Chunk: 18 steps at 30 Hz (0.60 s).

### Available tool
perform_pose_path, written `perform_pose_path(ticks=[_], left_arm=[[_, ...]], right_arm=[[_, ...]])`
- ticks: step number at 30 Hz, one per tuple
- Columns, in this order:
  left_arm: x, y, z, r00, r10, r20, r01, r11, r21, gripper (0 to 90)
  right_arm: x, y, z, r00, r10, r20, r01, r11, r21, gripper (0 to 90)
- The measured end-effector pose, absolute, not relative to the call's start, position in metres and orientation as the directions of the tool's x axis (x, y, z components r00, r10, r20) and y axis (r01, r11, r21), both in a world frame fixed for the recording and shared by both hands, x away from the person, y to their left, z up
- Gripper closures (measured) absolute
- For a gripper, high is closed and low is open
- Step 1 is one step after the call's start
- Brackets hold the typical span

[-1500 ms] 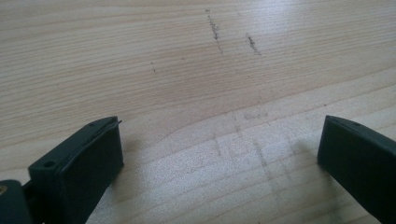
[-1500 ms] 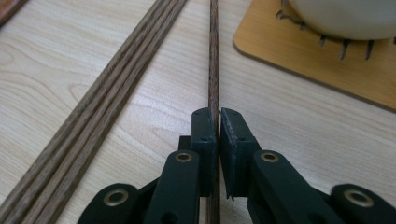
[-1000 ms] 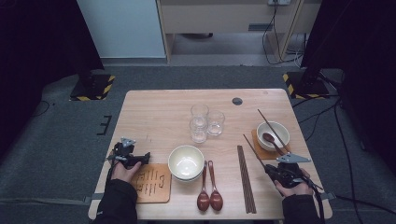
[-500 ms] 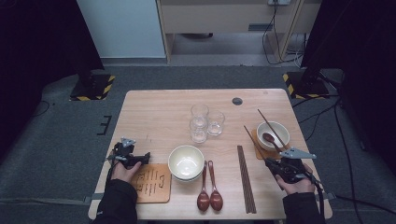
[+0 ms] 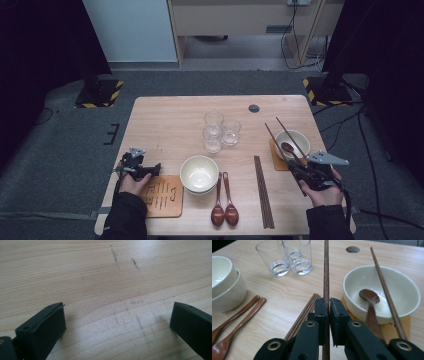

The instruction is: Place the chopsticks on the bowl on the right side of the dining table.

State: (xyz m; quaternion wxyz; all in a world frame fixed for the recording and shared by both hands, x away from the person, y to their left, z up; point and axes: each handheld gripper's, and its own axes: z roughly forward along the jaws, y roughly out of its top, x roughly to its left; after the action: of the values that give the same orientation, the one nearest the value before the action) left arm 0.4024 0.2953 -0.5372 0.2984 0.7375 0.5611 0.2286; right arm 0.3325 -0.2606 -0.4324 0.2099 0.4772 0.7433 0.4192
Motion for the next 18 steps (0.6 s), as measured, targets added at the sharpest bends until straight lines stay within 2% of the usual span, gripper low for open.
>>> perform_pose_path(ticks=[18], left_arm=[[0.402, 0.295, -0.537, 0.266, 0.964, 0.002, 0.691, -0.192, 0.697, 0.0]], right_arm=[[0.343, -0.266, -0.407, -0.451, 0.887, 0.096, 0.489, 0.155, 0.859, 84.9]])
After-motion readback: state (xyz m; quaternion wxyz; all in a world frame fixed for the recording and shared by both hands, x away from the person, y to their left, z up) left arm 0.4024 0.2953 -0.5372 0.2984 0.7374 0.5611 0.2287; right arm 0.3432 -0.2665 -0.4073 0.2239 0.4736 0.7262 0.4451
